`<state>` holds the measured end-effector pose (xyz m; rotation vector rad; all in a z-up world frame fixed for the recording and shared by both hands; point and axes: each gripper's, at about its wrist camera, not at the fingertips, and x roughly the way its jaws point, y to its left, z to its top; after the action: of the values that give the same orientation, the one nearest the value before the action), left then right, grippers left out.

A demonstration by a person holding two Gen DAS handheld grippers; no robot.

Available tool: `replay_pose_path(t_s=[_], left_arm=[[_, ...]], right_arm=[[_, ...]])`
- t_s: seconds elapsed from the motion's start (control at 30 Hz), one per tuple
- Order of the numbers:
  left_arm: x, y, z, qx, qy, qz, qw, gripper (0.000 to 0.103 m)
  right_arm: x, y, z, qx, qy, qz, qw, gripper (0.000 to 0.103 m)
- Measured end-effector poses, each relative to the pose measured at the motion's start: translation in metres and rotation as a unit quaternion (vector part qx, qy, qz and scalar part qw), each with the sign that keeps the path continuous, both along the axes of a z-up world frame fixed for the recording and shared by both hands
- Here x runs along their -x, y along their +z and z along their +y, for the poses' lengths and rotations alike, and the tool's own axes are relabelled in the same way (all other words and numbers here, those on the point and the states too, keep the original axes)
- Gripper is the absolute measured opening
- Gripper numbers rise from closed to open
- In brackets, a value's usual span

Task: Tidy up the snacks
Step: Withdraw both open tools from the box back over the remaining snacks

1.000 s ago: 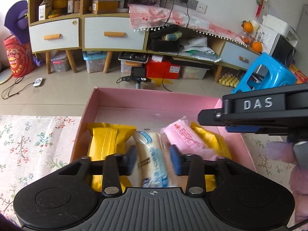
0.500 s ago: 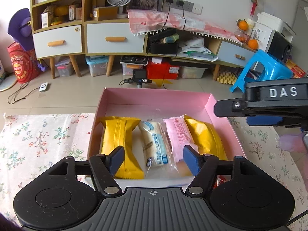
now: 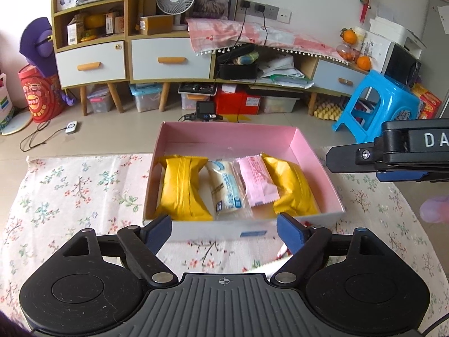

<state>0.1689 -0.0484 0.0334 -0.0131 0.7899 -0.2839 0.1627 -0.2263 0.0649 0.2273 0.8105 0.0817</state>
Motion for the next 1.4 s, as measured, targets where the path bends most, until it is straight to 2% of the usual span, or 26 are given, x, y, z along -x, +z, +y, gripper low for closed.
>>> replay_pose_path(t_s=[0.13, 0.37, 0.47, 0.7, 1.1, 1.4], left_arm=[[0.015, 0.001, 0.005, -0.006, -0.003, -0.005, 1.0000, 0.088], [0.042, 0.001, 0.015, -0.018, -0.007, -0.012, 0.9997, 0.094], [0.052, -0.001, 0.022, -0.020, -0.006, -0.010, 0.9997, 0.095], [0.074, -0.008, 0.036, -0.018, -0.005, -0.003, 0.9998, 0.096], [0.102, -0.028, 0.062, -0.025, 0.005, 0.005, 0.9997, 0.098], [0.116, -0.039, 0.093, -0.035, 0.014, -0.012, 0.9992, 0.099]], right_arm=[[0.014, 0.001, 0.004, -0.004, 0.008, -0.003, 1.000, 0.081], [0.038, -0.001, 0.013, -0.010, 0.026, 0.000, 1.000, 0.081], [0.049, -0.003, 0.017, -0.010, 0.033, -0.001, 0.999, 0.086], [0.068, -0.009, 0.021, -0.010, 0.042, -0.004, 0.999, 0.087], [0.096, -0.036, 0.029, 0.002, 0.053, -0.001, 0.999, 0.088], [0.120, -0.056, 0.039, 0.026, 0.096, -0.001, 0.995, 0.089]])
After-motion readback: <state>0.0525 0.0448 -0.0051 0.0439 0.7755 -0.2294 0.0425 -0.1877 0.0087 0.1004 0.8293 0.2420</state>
